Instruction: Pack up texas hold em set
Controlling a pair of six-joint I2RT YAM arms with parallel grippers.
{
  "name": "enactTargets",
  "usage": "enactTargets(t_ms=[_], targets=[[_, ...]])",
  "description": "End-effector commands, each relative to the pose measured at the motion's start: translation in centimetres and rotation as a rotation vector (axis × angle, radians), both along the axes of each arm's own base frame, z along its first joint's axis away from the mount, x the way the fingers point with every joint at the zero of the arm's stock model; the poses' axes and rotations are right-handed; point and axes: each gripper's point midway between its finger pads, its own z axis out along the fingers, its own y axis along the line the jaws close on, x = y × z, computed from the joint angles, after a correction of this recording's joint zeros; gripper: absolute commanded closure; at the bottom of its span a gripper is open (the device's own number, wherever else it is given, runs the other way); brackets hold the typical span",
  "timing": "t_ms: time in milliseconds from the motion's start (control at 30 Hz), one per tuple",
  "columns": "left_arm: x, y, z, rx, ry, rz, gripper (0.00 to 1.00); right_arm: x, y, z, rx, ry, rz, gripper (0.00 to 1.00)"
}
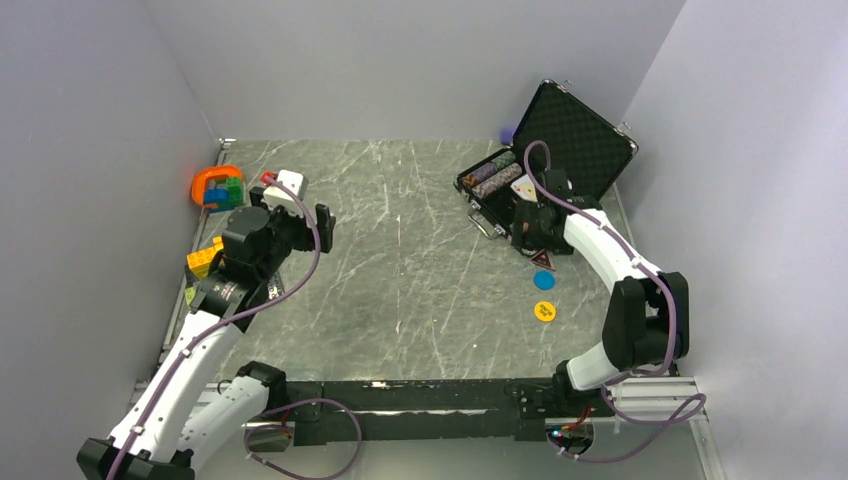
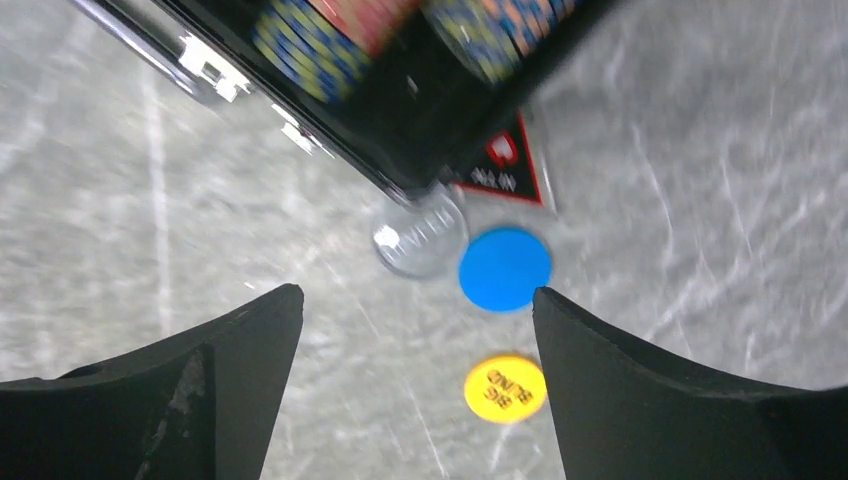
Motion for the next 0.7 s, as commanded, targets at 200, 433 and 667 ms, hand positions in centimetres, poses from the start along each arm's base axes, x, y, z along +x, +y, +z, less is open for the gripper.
enactTargets(t_ms=[200,433,667], targets=[[-0.1,-0.2,0.8,-0.026,-0.032,0.021,0.02,-6.1,-3.7,-2.7,-0.124,0.18,-0.15,0.13],[0.2,0.5,0.4,-0.006,-0.025,0.062,0.02,-6.6,-4.1,-4.7,-0.1,0.229,-0.168,0.21],[0.2,0.6,0.4,-0.002,-0.025,0.063,0.02,-6.7,-4.3,-6.3,-0.06,0.251,-0.181,0.26]])
